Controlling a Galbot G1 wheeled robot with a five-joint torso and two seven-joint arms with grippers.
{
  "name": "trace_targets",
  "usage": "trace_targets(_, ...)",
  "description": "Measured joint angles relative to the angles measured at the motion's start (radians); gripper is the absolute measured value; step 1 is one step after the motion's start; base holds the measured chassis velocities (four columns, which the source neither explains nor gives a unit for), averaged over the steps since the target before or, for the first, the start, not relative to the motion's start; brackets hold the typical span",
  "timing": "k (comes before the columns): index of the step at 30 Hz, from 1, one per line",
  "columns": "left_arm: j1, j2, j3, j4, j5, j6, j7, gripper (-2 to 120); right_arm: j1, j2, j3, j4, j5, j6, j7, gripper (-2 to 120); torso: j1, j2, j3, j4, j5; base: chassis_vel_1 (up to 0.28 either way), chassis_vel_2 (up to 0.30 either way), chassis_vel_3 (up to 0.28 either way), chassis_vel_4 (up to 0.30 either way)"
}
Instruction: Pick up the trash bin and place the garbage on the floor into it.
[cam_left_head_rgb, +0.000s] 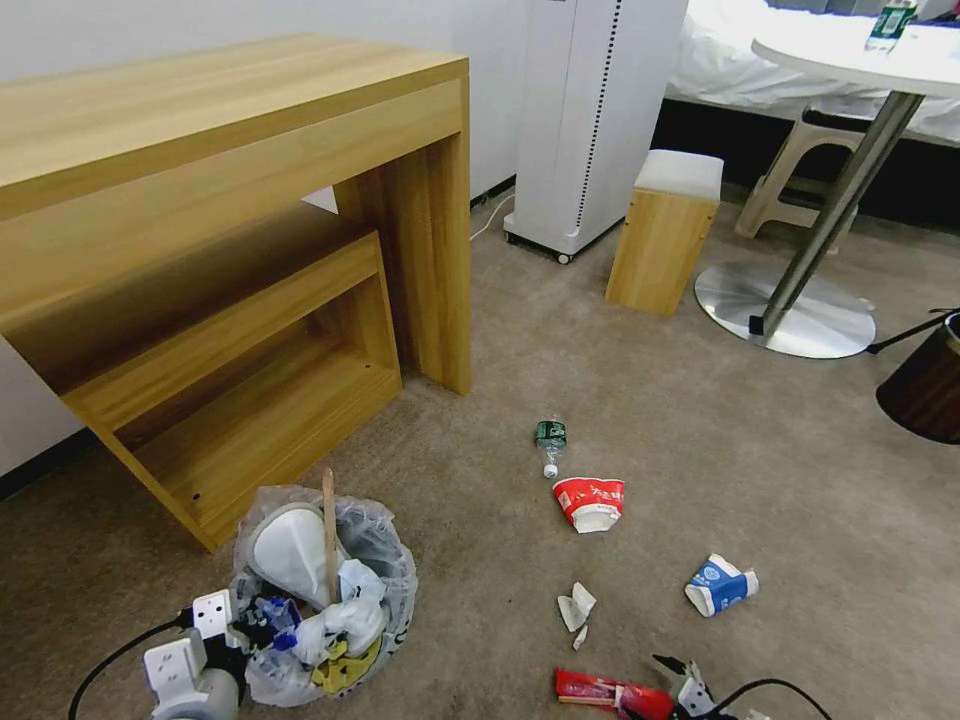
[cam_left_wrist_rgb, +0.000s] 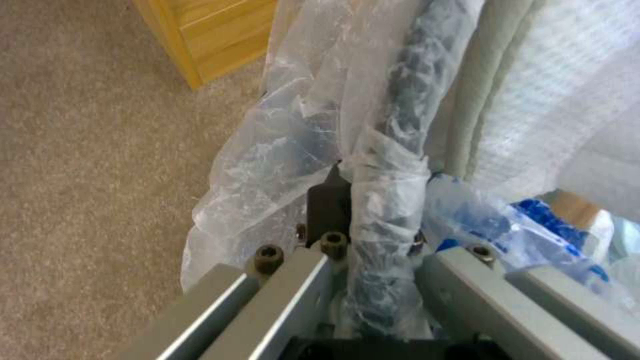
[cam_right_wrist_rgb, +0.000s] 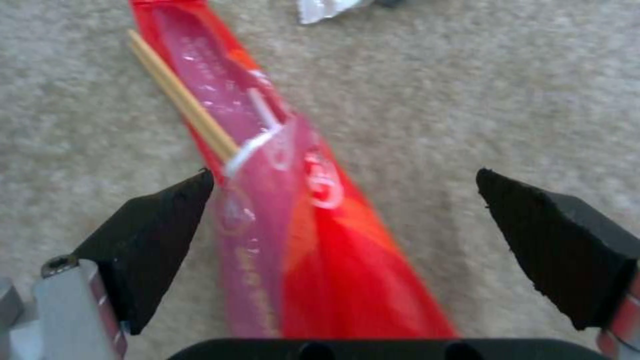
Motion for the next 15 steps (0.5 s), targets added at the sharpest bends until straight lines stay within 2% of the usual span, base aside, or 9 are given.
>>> trace_targets(15,-0.001,0.004,0.000,0.004,-0.004,0.000,-0.005,0,0.016,0.054,-0.036,-0.046,-0.003,-0.003,0.011,100,0.000,0.000,0.000,0.0000,-0.0002,0.000,0.000,0.000,0.000)
